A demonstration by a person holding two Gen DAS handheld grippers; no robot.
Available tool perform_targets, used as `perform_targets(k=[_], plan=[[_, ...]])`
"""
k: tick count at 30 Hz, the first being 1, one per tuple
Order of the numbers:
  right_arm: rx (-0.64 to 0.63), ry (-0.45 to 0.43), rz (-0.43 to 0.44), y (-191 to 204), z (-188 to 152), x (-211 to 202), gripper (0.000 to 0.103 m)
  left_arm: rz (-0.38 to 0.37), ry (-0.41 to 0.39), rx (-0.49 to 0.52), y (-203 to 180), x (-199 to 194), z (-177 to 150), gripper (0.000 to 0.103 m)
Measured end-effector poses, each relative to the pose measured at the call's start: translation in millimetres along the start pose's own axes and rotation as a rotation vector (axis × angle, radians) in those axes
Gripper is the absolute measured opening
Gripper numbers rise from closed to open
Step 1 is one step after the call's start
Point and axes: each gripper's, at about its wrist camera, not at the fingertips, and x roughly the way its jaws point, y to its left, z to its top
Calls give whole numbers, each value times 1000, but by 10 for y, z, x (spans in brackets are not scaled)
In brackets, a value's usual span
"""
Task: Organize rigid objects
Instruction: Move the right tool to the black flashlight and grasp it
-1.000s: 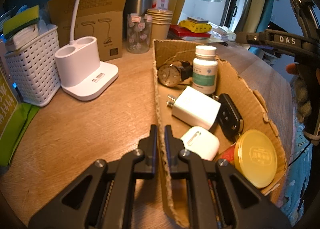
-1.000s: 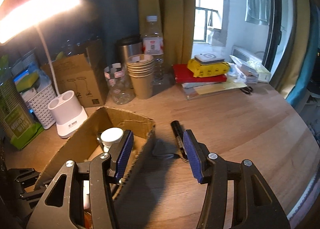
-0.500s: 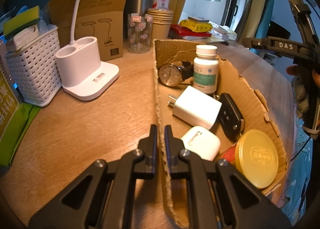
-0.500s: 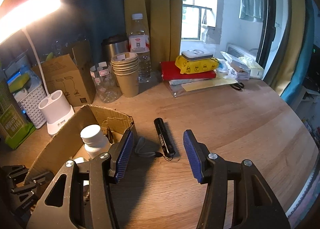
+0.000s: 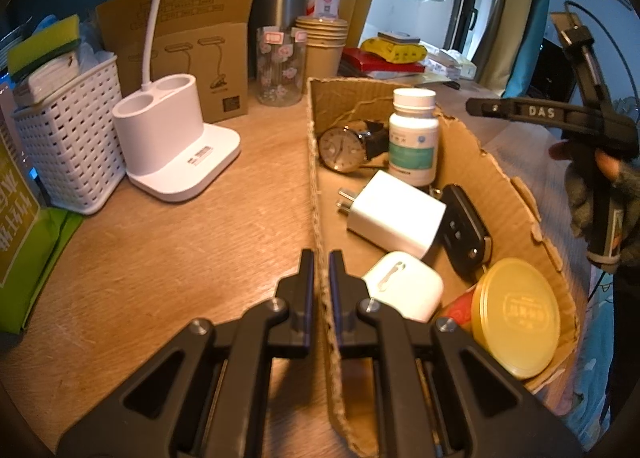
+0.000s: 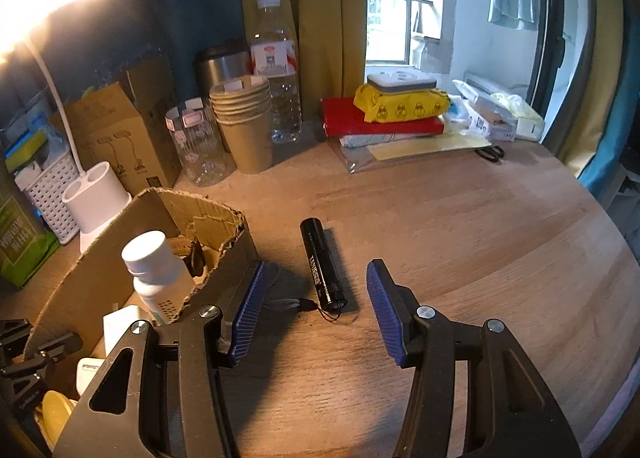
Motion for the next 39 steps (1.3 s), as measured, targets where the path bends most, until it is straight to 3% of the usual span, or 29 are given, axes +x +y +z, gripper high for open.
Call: perform_targets(k=[19,39], plan=[[-41,60,-4,-27,78,508,55,4,-2,3,-7,-4,-5,8],[-45,106,-20,-22,20,714,53,5,-2,3,-5,-2,-5,8]])
